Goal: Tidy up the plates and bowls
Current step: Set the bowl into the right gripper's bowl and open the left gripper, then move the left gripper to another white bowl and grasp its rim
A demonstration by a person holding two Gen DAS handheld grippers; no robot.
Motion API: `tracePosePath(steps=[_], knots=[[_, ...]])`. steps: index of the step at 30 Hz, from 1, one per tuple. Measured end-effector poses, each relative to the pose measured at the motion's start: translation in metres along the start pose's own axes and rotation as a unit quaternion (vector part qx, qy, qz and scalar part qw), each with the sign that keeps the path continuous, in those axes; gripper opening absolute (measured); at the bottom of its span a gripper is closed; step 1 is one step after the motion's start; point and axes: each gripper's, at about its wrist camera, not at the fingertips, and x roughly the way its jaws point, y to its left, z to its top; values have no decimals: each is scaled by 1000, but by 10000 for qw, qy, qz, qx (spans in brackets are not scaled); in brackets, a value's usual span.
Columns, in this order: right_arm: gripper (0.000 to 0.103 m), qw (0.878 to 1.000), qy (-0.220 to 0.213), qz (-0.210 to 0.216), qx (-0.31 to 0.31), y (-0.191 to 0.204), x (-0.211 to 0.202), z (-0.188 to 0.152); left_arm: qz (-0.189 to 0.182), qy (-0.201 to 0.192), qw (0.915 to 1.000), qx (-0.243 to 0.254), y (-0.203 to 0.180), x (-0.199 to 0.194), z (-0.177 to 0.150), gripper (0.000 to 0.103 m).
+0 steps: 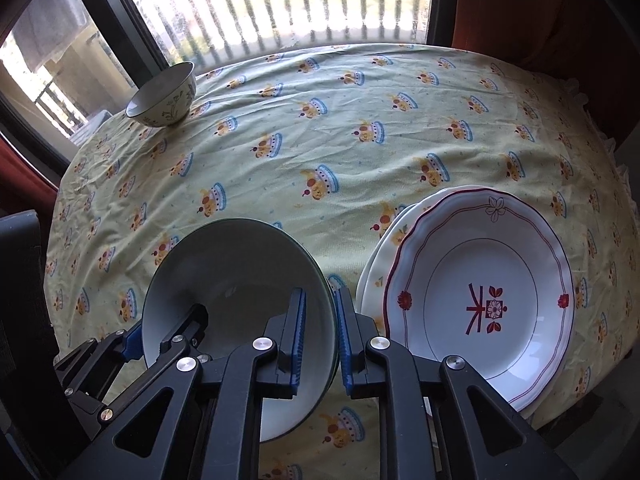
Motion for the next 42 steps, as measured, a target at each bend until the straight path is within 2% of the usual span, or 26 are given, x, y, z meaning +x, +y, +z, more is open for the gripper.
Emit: tracePosePath(steps=[1, 2, 4, 7, 13, 22, 34, 42], knots=[[41, 10000, -7, 2, -7, 2, -1, 0, -3, -32, 10000, -11, 1, -2, 0, 37], [46, 10000, -31, -22, -23, 3, -1, 0, 0, -59, 10000, -6, 2, -4, 0, 38], [60, 9999, -110, -84, -65, 5, -5, 0, 5, -115, 9999, 34, 3, -8, 0, 49], [64, 9997, -178, -113, -139, 10, -10, 1, -67, -176, 9998, 59, 7, -15, 1, 62], [72, 9991, -308, -127, -245, 22, -22, 7, -164, -350, 9992, 93, 16, -28, 7, 71], [74, 9981, -389, -178, -452, 52, -26, 23, -195, -555, 9981, 165, 42, -35, 26, 71], [74, 9979, -520, -202, -333, 107, -22, 69, -135, -734, 9963, 424, 87, -42, 83, 69], [74, 9964, -804, -5, -280, 142, -16, 106, -112, -935, 9952, 272, 119, -38, 125, 69]])
